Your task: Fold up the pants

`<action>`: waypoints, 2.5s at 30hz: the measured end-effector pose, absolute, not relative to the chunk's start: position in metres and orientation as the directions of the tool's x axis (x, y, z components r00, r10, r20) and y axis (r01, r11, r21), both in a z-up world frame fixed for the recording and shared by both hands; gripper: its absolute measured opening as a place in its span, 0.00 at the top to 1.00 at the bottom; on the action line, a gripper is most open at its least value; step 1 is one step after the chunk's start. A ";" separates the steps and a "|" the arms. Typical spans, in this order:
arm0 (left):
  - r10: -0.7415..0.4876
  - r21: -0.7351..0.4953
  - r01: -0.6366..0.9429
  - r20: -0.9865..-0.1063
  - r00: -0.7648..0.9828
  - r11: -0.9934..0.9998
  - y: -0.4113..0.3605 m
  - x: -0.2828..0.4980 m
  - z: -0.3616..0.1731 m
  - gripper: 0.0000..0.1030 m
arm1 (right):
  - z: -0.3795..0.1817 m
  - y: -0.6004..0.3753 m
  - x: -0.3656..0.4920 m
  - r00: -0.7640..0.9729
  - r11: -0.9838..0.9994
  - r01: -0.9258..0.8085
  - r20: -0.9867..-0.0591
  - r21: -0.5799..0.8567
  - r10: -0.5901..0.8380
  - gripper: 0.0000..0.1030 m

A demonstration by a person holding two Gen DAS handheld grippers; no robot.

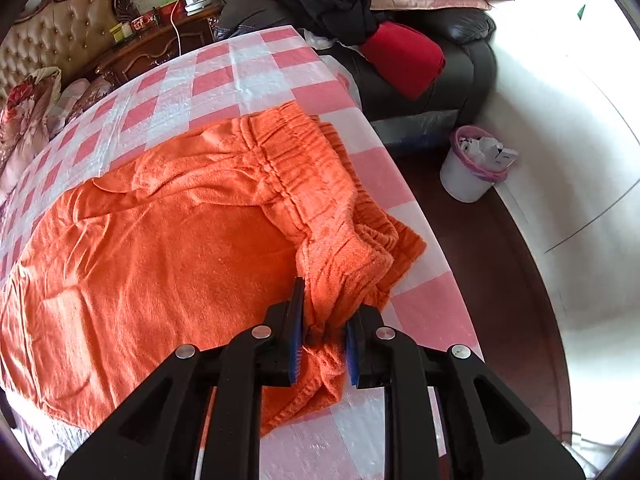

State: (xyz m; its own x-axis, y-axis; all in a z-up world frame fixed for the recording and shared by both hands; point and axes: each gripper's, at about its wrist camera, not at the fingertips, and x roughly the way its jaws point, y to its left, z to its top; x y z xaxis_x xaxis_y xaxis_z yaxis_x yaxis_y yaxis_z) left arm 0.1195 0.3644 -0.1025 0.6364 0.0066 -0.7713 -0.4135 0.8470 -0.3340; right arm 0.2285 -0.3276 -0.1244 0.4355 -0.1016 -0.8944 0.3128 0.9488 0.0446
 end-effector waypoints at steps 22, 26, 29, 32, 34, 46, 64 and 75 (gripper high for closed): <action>-0.004 -0.471 -0.550 -0.762 0.647 0.690 0.340 0.043 -0.099 1.00 | -0.103 -0.336 0.214 0.470 0.940 0.320 -0.881 0.118 -0.050 0.83; -0.010 -0.455 -0.584 -0.794 0.608 0.672 0.343 0.039 -0.115 1.00 | -0.093 -0.345 0.209 0.473 0.942 0.312 -0.880 0.122 -0.043 0.83; -0.011 -0.475 -0.601 -0.790 0.613 0.643 0.342 0.031 -0.120 1.00 | -0.119 -0.346 0.214 0.402 0.942 0.322 -0.914 0.094 -0.047 0.83; 0.058 -0.429 -0.596 -0.777 0.626 0.679 0.336 0.027 -0.099 1.00 | -0.100 -0.340 0.204 0.456 0.941 0.312 -0.890 0.129 -0.029 0.83; 0.043 -0.428 -0.595 -0.787 0.616 0.681 0.341 0.031 -0.104 1.00 | -0.091 -0.341 0.202 0.481 0.939 0.304 -0.877 0.159 -0.007 0.83; -0.044 -0.470 -0.574 -0.798 0.601 0.670 0.339 0.042 -0.134 0.66 | -0.117 -0.356 0.225 0.447 0.936 0.280 -0.892 0.212 0.068 0.76; -0.059 -0.447 -0.562 -0.816 0.575 0.696 0.336 0.049 -0.146 0.85 | -0.117 -0.356 0.243 0.458 0.962 0.201 -0.886 0.184 0.074 0.84; -0.069 -0.496 -0.576 -0.793 0.605 0.649 0.343 0.034 -0.144 0.80 | -0.129 -0.349 0.253 0.366 0.973 0.221 -0.930 0.062 -0.024 0.84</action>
State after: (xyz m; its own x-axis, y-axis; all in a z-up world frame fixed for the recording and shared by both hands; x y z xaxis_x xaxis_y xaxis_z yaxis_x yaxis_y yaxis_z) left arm 0.0336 0.3435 -0.1439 0.6051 -0.0694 -0.7931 -0.5761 0.6495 -0.4963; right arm 0.2531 -0.3488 -0.1288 0.3660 -0.0237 -0.9303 0.2212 0.9733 0.0622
